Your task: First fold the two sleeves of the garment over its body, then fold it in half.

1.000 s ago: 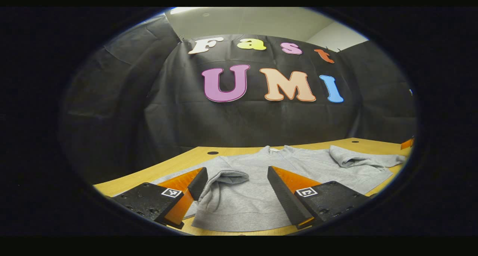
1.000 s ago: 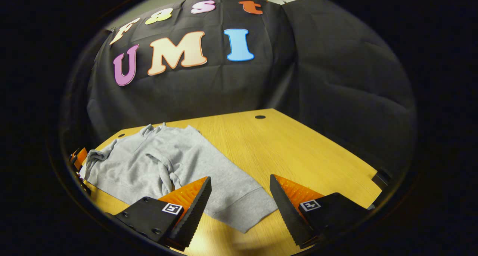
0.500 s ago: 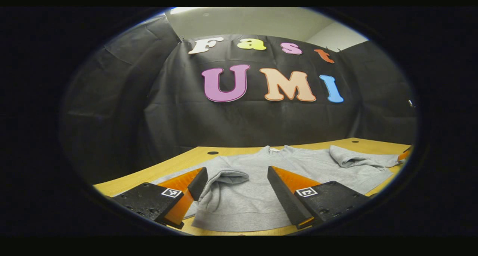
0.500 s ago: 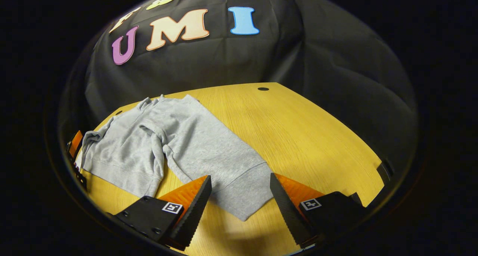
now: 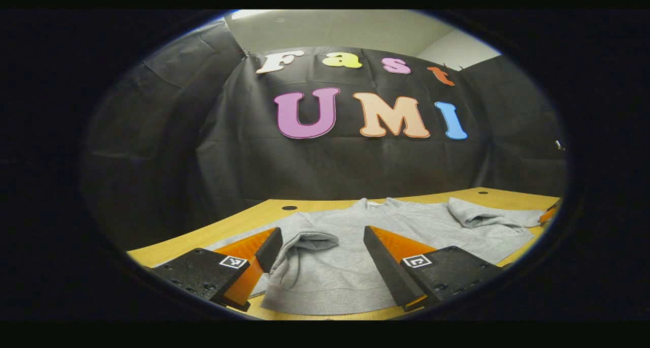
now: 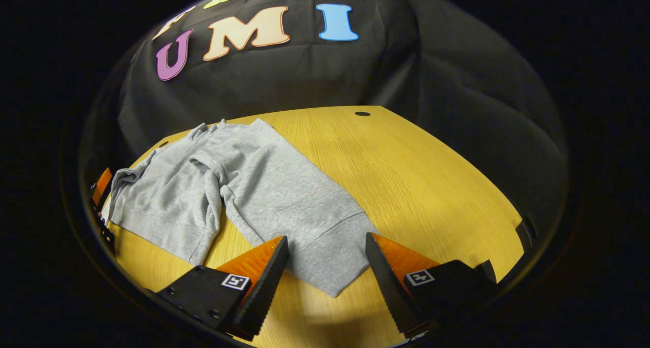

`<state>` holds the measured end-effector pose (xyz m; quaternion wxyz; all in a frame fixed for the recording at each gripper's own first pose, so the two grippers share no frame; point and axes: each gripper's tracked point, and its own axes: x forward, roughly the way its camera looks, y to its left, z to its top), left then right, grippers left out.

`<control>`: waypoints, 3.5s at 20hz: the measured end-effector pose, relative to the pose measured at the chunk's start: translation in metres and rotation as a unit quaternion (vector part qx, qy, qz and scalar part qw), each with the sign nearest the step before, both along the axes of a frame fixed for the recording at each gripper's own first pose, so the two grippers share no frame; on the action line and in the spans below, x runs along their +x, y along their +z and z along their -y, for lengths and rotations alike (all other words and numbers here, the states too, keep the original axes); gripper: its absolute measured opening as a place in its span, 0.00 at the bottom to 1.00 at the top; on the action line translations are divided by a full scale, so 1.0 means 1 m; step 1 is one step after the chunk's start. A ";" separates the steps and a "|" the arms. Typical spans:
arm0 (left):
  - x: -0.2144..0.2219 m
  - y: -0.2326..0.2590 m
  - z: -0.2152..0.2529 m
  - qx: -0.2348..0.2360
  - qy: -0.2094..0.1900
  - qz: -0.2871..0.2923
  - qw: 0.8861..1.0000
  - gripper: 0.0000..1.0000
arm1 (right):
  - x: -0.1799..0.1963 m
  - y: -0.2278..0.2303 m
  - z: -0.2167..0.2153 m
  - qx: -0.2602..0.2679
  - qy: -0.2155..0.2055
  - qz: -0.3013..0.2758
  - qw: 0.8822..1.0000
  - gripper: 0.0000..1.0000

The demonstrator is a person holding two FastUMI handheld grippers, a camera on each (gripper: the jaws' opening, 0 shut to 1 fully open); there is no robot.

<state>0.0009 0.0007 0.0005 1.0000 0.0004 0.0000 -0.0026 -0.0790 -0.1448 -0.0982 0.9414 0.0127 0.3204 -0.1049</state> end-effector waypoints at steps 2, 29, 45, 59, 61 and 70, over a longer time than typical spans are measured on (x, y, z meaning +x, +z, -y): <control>0.000 0.000 0.000 0.000 0.000 0.000 1.000 0.95 | 0.001 -0.001 -0.006 0.000 0.008 0.000 1.000 0.76; -0.002 0.000 0.000 0.000 0.000 0.000 1.000 0.95 | 0.021 0.029 -0.028 -0.014 0.052 -0.003 0.999 0.09; -0.003 0.000 0.000 0.000 0.000 0.000 1.000 0.95 | 0.150 0.136 -0.163 -0.016 0.197 0.095 0.976 0.09; -0.003 0.001 0.001 0.000 -0.002 -0.001 1.000 0.95 | 0.244 0.137 -0.409 0.019 0.355 0.101 0.929 0.09; -0.003 0.002 0.001 0.000 -0.002 -0.001 1.000 0.94 | 0.253 0.129 -0.441 0.034 0.367 0.097 0.925 0.09; -0.004 0.002 0.001 0.000 -0.002 -0.002 1.000 0.95 | 0.278 0.044 -0.507 0.062 0.391 0.038 0.917 0.10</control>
